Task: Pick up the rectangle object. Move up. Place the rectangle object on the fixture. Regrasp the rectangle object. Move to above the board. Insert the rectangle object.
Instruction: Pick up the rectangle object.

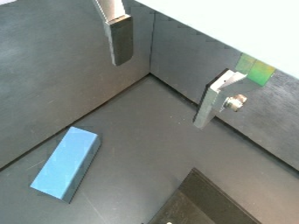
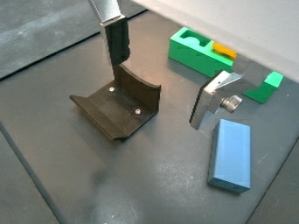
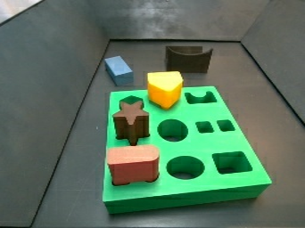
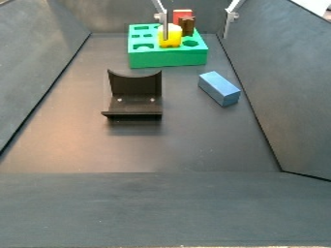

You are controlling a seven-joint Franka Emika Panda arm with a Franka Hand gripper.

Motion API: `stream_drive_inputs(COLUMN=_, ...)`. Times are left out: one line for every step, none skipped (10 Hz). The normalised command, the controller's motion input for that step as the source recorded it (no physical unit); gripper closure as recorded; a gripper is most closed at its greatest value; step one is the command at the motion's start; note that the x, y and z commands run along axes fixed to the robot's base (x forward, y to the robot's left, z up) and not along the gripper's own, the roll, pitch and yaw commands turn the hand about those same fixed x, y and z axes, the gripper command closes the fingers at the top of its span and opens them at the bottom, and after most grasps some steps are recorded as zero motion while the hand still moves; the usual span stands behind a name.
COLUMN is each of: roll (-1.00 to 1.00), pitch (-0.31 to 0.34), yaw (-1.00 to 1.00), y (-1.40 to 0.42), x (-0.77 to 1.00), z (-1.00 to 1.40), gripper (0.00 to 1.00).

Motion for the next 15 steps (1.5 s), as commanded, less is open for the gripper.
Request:
stream_drive_inputs(roll=0.14, pitch=-0.023, yaw=0.09, y=-0.22, x=-0.28, z=-0.3, gripper=0.0)
stream_drive_inputs(roll=0.1, pitch=-0.036, yaw=0.19, y=-0.22, x=-0.27, z=-0.26, gripper=0.0)
stream_drive_inputs(roll=0.13, pitch=-0.009, yaw=0.41, y=-0.21, x=-0.13, z=-0.33, gripper=0.0)
stream_drive_inputs(roll=0.07, pitch=-0.029, yaw=0.55, y=-0.18, x=-0.15, z=-0.31, gripper=0.0)
stream_drive_inputs(roll=0.04, pitch=-0.027, yaw=0.55, y=-0.17, x=-0.09, z=-0.32, gripper=0.0)
stream_drive_inputs(roll=0.01, pitch=-0.057, yaw=0.55, y=-0.21, x=-0.18, z=-0.36, gripper=0.0)
stream_drive_inputs(roll=0.0, pitch=-0.071, yaw=0.51, y=-0.25, x=-0.22, z=-0.38, gripper=0.0)
stream_drive_inputs(roll=0.01, pitch=-0.084, yaw=0.49, y=-0.32, x=-0.25, z=-0.41, gripper=0.0)
stream_drive_inputs(roll=0.01, pitch=-0.09, yaw=0.49, y=-0.32, x=-0.26, z=-0.41, gripper=0.0)
stream_drive_inputs(roll=0.0, pitch=-0.047, yaw=0.52, y=-0.31, x=-0.09, z=-0.43, gripper=0.0)
stream_drive_inputs(roll=0.0, pitch=-0.026, yaw=0.56, y=-0.28, x=0.0, z=-0.47, gripper=0.0)
stream_drive_inputs(roll=0.0, pitch=-0.044, yaw=0.55, y=-0.27, x=-0.05, z=-0.49, gripper=0.0)
stream_drive_inputs(roll=0.0, pitch=-0.03, yaw=0.52, y=-0.25, x=-0.02, z=-0.49, gripper=0.0)
stream_drive_inputs(roll=0.0, pitch=-0.013, yaw=0.52, y=-0.23, x=0.0, z=-0.52, gripper=0.0)
stream_drive_inputs(roll=0.0, pitch=0.0, yaw=0.53, y=-0.21, x=0.0, z=-0.49, gripper=0.0)
